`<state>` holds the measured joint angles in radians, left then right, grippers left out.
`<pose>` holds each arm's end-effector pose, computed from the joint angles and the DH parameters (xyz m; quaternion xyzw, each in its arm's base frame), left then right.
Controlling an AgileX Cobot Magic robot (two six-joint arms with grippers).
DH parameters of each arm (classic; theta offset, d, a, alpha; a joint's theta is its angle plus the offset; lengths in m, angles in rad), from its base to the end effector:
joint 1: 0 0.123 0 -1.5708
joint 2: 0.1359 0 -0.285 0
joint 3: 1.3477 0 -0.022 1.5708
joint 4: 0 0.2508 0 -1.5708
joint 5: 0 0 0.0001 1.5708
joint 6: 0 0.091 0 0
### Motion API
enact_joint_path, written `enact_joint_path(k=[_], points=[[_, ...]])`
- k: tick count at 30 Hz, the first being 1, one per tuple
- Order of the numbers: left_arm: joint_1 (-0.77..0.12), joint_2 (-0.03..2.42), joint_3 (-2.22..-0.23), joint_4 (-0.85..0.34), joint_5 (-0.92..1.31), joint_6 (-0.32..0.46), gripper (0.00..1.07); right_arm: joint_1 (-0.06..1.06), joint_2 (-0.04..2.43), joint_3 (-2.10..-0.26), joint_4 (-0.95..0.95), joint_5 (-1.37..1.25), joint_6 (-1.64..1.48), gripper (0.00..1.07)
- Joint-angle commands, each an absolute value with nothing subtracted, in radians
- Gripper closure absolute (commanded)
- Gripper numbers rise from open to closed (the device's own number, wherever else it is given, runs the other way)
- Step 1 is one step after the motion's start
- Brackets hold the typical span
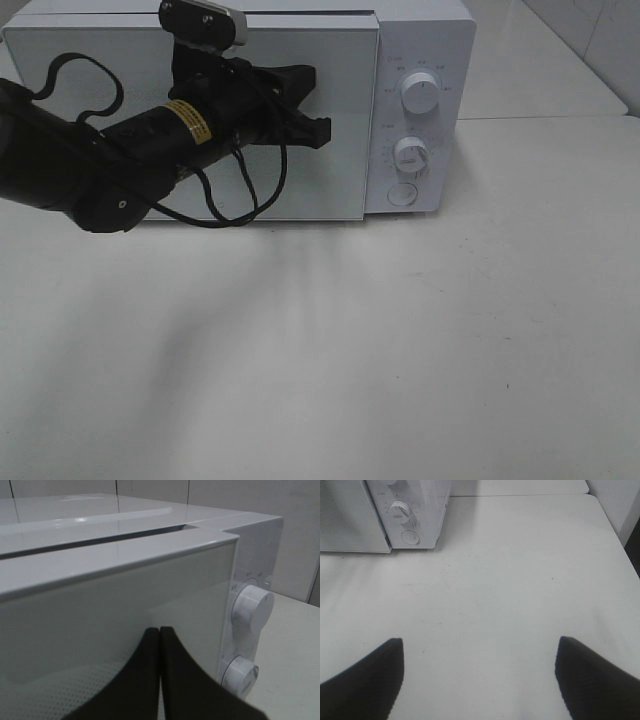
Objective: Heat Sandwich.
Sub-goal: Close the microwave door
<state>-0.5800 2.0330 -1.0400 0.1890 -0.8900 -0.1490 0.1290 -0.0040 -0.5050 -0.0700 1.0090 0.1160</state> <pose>0.3462 -0.2427 0.1724 0.2433 0.6730 -0.2589 0.6487 -0.0034 -0.0059 0.2831 -0.0048 0.8365 0.0321 0.5470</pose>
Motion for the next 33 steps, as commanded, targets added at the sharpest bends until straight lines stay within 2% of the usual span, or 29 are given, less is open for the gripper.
enact_joint_path(k=[1,8,17,33], points=[[-0.571,2.071,-1.121,0.103,-0.856,-0.148,1.07,0.121,-0.031,-0.502,-0.071,0.996,0.127,0.32],[-0.571,2.106,-1.191,0.055,-0.810,-0.149,1.07,0.121,-0.031,-0.502,-0.071,0.996,0.127,0.32],[-0.571,2.096,-1.177,0.103,-0.807,-0.159,1.07,0.121,-0.031,-0.502,-0.071,0.996,0.127,0.32],[-0.599,1.878,-0.862,0.131,-0.768,-0.159,1.06,0.121,-0.031,-0.502,-0.071,0.996,0.127,0.32]])
